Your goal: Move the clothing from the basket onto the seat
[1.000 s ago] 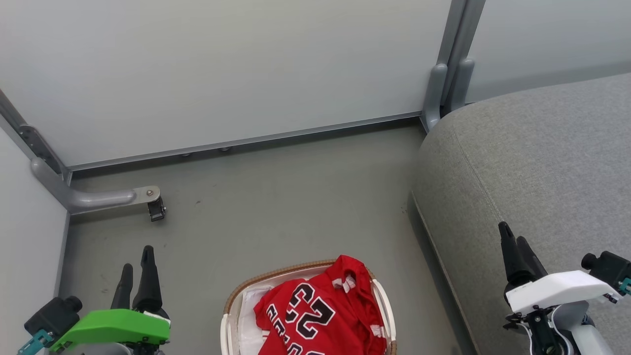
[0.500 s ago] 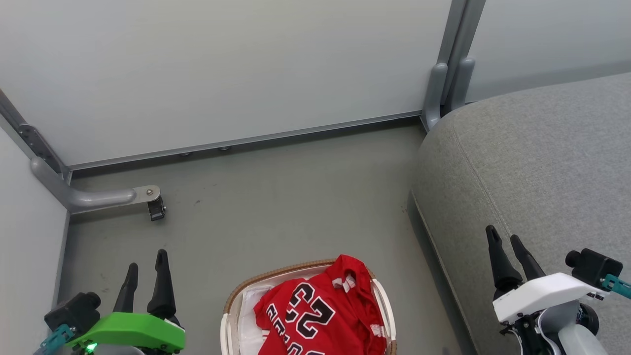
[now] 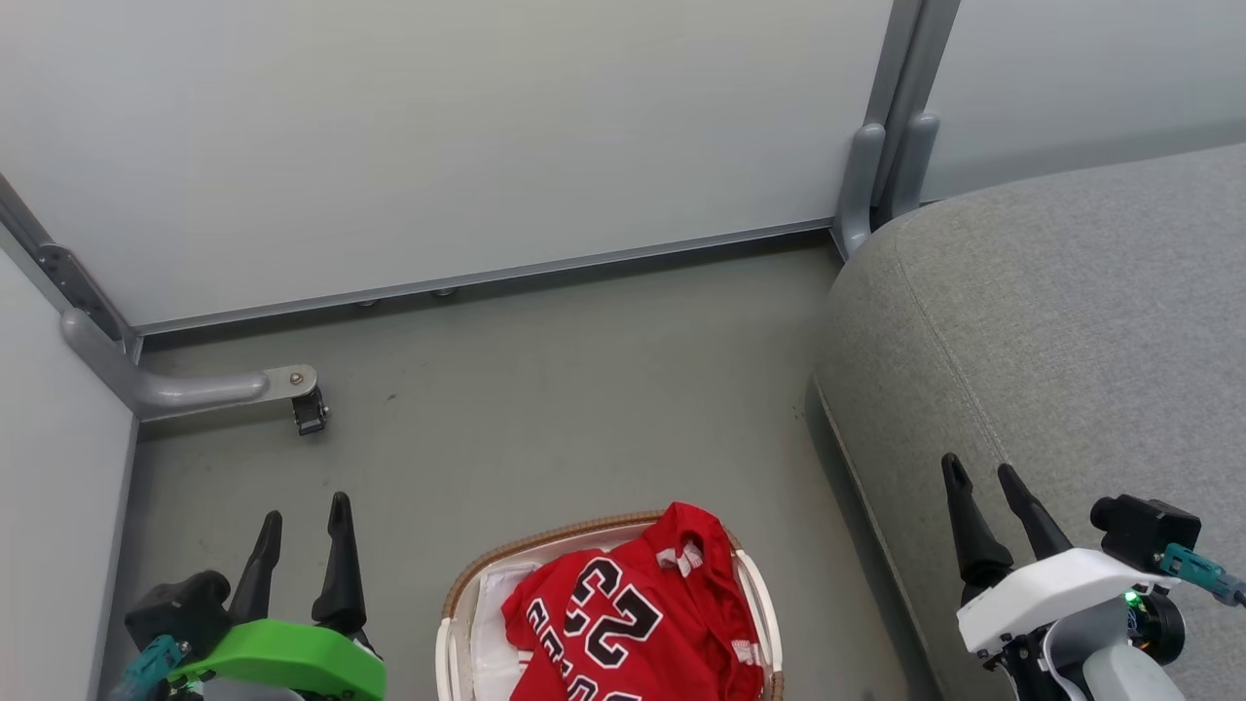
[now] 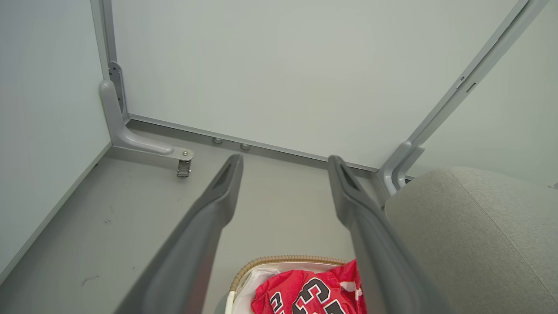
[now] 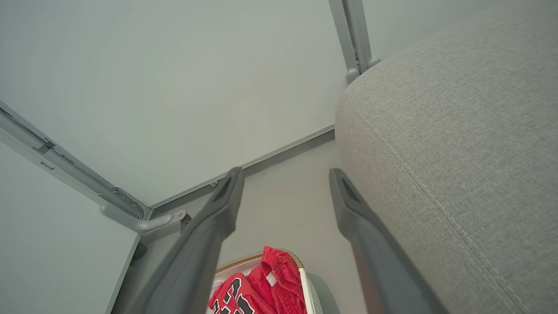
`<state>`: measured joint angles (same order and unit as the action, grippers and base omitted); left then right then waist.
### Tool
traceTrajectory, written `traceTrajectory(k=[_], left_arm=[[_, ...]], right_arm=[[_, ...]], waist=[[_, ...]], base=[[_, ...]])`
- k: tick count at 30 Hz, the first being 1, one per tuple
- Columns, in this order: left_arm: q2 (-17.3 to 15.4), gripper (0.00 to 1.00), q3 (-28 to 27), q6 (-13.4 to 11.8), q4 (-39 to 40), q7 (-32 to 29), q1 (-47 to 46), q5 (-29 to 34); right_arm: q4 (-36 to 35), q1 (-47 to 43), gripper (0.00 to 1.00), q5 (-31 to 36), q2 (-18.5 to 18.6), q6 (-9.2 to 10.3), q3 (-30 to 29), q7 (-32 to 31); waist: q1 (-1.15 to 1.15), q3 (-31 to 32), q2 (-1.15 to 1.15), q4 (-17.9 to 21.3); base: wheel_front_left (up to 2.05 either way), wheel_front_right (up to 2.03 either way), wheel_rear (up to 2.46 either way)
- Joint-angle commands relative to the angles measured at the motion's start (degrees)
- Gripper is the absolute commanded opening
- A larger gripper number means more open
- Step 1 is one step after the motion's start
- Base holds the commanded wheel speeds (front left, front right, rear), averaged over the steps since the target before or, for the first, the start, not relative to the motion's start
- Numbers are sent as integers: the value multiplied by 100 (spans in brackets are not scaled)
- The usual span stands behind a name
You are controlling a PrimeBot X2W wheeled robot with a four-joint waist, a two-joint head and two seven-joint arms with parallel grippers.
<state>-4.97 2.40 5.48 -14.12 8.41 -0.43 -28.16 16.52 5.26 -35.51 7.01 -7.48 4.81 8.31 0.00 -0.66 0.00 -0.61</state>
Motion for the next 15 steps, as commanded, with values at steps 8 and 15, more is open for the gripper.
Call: traceTrajectory(k=[8,15], left_arm=[[-23,100,86,49,124,161,105,512],[1,100,102,62,152,254,178,911]], right_arm=[[26,26,100,471,58,-1,69,166],[46,-8,100,795,98,-2,130,262]], waist=[[0,-3,0,-11],[0,10,0,-20]], base=[[0,0,0],[0,0,0]])
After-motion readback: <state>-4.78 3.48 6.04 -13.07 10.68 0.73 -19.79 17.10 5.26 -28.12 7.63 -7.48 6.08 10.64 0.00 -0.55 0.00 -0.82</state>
